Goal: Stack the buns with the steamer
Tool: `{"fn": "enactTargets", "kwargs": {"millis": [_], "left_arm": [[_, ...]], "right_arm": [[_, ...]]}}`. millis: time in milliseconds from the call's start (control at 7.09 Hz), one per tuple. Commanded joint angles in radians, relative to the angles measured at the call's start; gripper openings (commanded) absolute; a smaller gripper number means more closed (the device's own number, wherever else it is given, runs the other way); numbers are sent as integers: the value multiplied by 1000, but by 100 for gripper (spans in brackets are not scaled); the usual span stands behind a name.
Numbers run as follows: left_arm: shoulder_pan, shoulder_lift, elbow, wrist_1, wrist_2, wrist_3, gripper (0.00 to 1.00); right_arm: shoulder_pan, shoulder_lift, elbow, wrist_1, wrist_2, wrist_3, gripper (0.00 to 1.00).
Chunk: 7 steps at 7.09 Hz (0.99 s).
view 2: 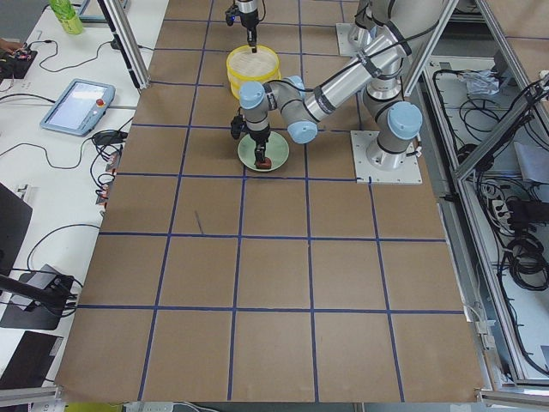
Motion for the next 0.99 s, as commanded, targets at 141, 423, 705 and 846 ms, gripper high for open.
{"fn": "enactTargets", "kwargs": {"millis": [141,423,705,846], "left_arm": [[1,-26,-10,0,22,-5,21],[-1,-4,1,-2,37,-80,3],[-8,11,16,0,37,-110,2],[-18,38,30,-8,37,-137,2]], "right_arm": [[20,-8,5,-2,-15,3,9],[20,-3,6,0,-16,12,75],[9,-17,-23,15,-13,3,100],[-14,-72,-73,109,-13,0,100]]}}
